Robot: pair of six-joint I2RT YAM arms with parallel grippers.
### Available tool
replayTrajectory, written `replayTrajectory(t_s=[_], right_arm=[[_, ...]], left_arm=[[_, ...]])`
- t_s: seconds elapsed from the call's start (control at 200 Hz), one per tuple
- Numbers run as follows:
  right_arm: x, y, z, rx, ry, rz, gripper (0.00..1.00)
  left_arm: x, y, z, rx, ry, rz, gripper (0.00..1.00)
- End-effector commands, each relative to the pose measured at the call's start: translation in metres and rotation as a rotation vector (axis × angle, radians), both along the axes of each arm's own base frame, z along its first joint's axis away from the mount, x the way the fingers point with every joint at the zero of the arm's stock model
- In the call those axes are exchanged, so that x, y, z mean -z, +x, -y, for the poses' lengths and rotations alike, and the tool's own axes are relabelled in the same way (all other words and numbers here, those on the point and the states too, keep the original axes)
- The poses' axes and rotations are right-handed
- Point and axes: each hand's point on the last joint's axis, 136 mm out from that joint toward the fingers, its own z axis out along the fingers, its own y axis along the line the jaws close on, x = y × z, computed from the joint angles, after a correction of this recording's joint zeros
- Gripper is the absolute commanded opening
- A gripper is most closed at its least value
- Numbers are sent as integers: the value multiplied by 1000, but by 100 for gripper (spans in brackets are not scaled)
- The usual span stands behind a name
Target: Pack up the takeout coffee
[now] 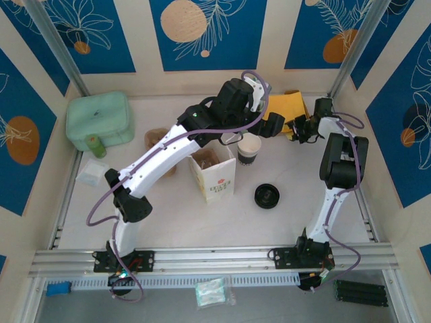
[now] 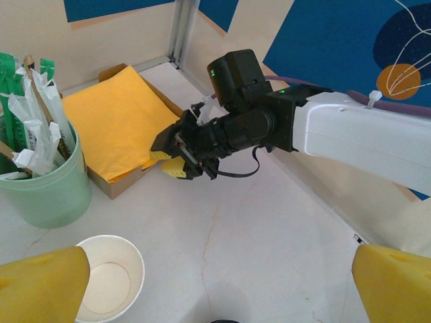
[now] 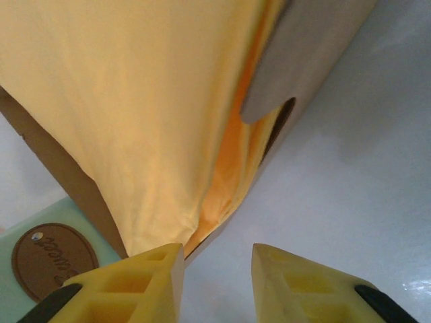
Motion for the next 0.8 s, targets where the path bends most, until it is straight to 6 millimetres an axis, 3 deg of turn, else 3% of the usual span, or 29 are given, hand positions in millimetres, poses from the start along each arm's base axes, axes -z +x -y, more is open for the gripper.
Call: replayTrajectory(t_s=[0.0, 0.795], right_arm=[[-4, 9, -5, -8, 27, 8, 31], [7, 13, -1, 0, 34, -6, 27]], left_arm=[[-1, -4, 7, 26, 2, 5, 100], [2, -5, 10, 30, -1, -5, 100]])
